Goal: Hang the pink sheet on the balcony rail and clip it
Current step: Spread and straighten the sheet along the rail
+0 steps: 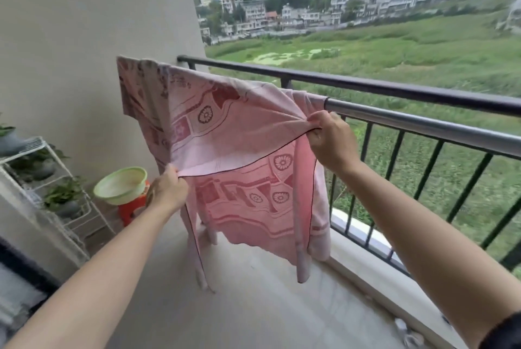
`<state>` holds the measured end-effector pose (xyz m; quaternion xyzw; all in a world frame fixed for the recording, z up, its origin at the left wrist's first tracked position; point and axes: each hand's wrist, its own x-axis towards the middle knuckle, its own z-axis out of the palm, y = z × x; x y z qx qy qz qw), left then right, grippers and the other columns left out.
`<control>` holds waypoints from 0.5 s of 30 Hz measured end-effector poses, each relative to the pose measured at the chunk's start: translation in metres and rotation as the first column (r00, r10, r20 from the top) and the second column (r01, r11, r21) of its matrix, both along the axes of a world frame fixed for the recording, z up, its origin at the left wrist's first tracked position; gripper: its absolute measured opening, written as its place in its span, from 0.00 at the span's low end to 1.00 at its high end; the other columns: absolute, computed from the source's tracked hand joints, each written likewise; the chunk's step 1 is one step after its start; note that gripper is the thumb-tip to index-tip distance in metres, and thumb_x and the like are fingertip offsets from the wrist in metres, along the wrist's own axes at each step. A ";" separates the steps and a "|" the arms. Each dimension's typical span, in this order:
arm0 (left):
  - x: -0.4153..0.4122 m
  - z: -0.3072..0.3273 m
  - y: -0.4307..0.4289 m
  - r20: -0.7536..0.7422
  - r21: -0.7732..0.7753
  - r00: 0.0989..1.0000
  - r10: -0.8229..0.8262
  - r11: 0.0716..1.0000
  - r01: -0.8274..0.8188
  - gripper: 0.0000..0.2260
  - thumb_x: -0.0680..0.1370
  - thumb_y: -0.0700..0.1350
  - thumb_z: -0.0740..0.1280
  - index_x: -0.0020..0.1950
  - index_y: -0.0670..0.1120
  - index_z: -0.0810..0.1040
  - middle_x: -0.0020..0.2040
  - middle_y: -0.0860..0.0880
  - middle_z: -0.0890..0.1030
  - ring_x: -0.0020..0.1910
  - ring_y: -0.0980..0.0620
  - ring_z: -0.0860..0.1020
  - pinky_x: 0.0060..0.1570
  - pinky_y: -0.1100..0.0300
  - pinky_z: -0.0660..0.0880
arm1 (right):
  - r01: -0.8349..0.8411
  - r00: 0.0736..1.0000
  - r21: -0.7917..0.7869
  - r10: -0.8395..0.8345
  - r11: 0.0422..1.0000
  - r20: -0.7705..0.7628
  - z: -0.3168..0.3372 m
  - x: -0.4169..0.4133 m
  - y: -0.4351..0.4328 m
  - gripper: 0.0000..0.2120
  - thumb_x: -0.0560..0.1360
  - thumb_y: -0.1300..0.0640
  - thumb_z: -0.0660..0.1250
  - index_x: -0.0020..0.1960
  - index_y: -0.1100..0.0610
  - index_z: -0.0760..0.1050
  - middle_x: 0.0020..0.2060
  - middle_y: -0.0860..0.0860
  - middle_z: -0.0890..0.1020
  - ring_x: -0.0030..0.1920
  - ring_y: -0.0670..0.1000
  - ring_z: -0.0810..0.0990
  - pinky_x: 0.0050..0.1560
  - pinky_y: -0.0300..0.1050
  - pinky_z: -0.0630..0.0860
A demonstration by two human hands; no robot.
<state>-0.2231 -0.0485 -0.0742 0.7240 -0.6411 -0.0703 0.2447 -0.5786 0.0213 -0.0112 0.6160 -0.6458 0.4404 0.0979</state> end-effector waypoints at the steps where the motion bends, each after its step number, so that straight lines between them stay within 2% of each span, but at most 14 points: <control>1: 0.000 0.002 0.003 0.003 -0.012 1.000 -0.020 1.000 0.020 0.09 0.75 0.43 0.59 0.53 0.48 0.74 0.51 0.36 0.81 0.51 0.35 0.78 0.49 0.50 0.74 | 0.018 1.000 0.025 -0.018 1.000 0.006 -0.002 -0.003 0.003 0.13 0.74 0.58 0.64 0.57 0.54 0.79 0.51 0.55 0.82 0.48 0.58 0.81 0.45 0.51 0.78; 3: -0.001 0.002 0.008 0.049 0.003 0.997 -0.065 0.998 0.065 0.06 0.75 0.44 0.60 0.48 0.48 0.75 0.50 0.38 0.82 0.50 0.37 0.79 0.48 0.52 0.74 | 0.005 1.000 0.121 -0.005 0.993 -0.004 -0.008 -0.007 0.010 0.13 0.76 0.57 0.65 0.58 0.54 0.80 0.51 0.55 0.83 0.49 0.58 0.81 0.48 0.50 0.78; 5: 0.000 -0.003 0.015 0.164 0.047 0.982 -0.095 0.995 0.089 0.06 0.74 0.44 0.61 0.49 0.48 0.77 0.52 0.41 0.82 0.52 0.39 0.79 0.48 0.53 0.74 | -0.069 0.997 0.198 0.064 0.978 0.032 -0.015 -0.007 0.015 0.14 0.75 0.59 0.67 0.59 0.54 0.81 0.52 0.54 0.84 0.51 0.57 0.82 0.53 0.49 0.78; 8: 0.005 -0.019 0.025 0.282 0.100 0.950 -0.135 0.989 0.111 0.09 0.72 0.43 0.62 0.50 0.48 0.78 0.54 0.43 0.80 0.55 0.40 0.78 0.49 0.53 0.75 | -0.156 0.987 0.268 0.137 0.951 0.089 -0.022 0.000 0.018 0.12 0.73 0.60 0.70 0.56 0.54 0.83 0.50 0.53 0.84 0.49 0.55 0.82 0.54 0.48 0.78; 10: 0.009 -0.032 0.030 0.283 0.136 0.946 -0.157 0.983 0.123 0.09 0.71 0.42 0.63 0.48 0.48 0.79 0.53 0.44 0.81 0.54 0.42 0.79 0.47 0.55 0.76 | -0.156 0.986 0.322 0.130 0.934 0.101 -0.030 0.005 0.020 0.15 0.72 0.60 0.69 0.58 0.51 0.82 0.51 0.52 0.81 0.51 0.54 0.81 0.58 0.49 0.77; 12: 0.010 -0.045 0.035 0.247 0.160 0.950 -0.191 0.975 0.155 0.06 0.73 0.44 0.63 0.47 0.49 0.79 0.52 0.45 0.82 0.53 0.42 0.80 0.43 0.57 0.72 | -0.142 0.981 0.341 0.086 0.929 0.174 -0.043 0.007 0.021 0.20 0.70 0.60 0.68 0.61 0.51 0.79 0.53 0.51 0.76 0.53 0.51 0.78 0.62 0.47 0.74; 15: 0.001 -0.059 0.042 0.183 0.179 0.938 -0.295 0.948 0.263 0.04 0.75 0.44 0.63 0.46 0.49 0.77 0.51 0.45 0.81 0.53 0.42 0.79 0.44 0.56 0.72 | -0.105 0.900 0.283 -0.030 0.953 0.435 -0.061 0.007 0.021 0.23 0.71 0.57 0.70 0.65 0.53 0.72 0.58 0.53 0.71 0.57 0.50 0.74 0.65 0.51 0.73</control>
